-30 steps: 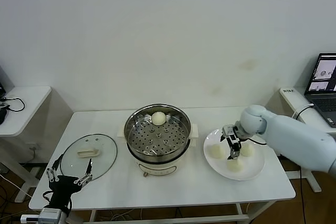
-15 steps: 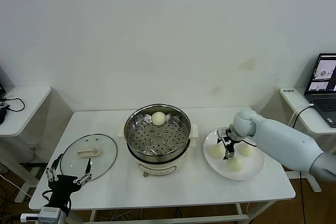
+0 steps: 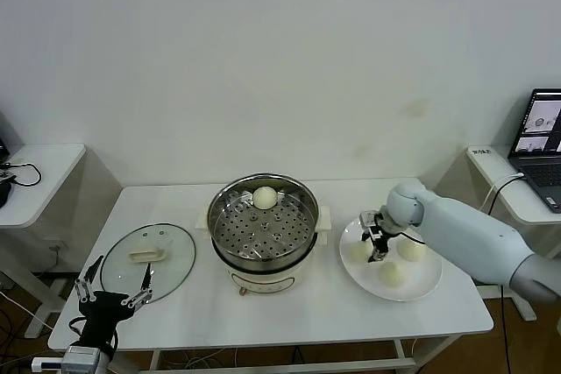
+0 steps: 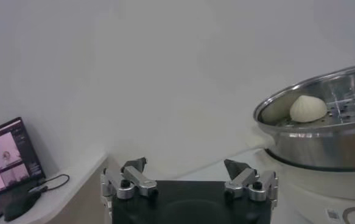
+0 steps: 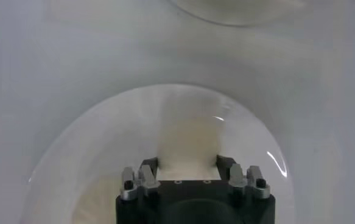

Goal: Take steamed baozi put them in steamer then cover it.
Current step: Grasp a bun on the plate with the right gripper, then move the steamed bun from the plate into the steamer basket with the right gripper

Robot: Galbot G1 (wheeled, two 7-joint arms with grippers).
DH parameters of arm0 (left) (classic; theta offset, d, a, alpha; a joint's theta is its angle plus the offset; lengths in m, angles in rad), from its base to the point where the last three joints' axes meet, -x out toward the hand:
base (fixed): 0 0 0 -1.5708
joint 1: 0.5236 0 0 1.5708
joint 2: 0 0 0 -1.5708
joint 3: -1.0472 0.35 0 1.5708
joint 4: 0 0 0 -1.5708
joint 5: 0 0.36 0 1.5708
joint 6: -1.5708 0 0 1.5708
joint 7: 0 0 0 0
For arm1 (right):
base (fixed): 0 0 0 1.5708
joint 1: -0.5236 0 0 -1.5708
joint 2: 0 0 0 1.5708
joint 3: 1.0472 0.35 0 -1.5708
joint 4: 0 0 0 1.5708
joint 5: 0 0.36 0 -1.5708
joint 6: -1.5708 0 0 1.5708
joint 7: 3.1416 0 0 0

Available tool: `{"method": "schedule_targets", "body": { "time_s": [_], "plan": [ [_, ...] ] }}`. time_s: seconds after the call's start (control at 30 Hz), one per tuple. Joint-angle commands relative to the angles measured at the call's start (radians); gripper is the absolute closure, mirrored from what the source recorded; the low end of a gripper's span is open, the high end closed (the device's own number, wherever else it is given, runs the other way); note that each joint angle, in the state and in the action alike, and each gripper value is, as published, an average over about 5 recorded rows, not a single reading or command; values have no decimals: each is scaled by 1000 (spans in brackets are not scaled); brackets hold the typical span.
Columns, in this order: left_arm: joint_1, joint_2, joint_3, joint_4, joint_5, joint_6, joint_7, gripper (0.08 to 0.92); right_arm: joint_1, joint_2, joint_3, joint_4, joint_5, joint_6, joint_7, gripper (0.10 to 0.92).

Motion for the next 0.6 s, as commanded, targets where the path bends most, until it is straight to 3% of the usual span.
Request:
{"method": "schedule_targets", "body": {
  "time_s": [0.03,0.37,0.6],
  "plan": [
    [0,1,1,-5,0,0,0,177,57,-28,-3,41,28,-10,-16,434],
    [-6,8,18,-12,1,1,0,177,266,-148,-58,162,153,-51,-36,431],
    [-16,16,27,-13,0,3,1,177,465,-120,-167,209,273,-89,-25,431]
  ]
}}
